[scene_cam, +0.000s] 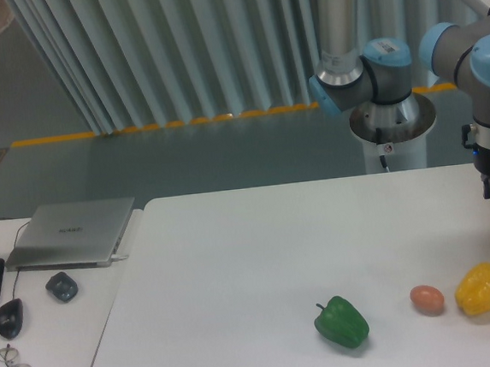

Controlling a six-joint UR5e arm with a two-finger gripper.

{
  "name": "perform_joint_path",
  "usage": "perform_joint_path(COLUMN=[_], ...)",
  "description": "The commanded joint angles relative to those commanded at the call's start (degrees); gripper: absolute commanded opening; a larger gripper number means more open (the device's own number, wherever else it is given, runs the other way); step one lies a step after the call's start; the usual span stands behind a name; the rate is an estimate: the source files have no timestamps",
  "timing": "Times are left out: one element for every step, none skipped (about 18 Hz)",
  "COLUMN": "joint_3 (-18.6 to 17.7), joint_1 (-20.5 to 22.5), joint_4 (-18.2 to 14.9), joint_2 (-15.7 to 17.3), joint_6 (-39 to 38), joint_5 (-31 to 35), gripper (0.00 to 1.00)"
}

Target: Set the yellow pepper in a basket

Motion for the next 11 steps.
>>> perform_joint_path(joint_3=[0.09,0.09,0.09,0.09,0.0,-0.78,-1.23,-1.4,-1.41,-1.14,-1.14], joint_1=[-0.09,0.0,0.17,0.09,-0.09,-0.26,-1.57,-2.97,-3.69,-5.69,-7.28], joint_4=[0.0,0.09,0.35,1.13,1.58,3.32,4.47,5.27,5.36,5.36,5.27], joint_2=[0.0,-0.17,-0.18,-0.26,-0.44,-0.53,-0.88,-1.57,-1.67,-2.02,-2.2], joint_6=[-0.53,-0.36,-0.27,-0.45,-0.8,-1.5,-2.9,-5.78,-9.12,-12.02,-12.57], joint_5=[0.0,-0.17,-0.26,-0.87,-0.79,-0.7,-0.44,-0.18,0.43,1.66,3.06], gripper=[1.0,1.0,1.0,1.0,1.0,1.0,1.0,1.0,1.0,1.0,1.0])
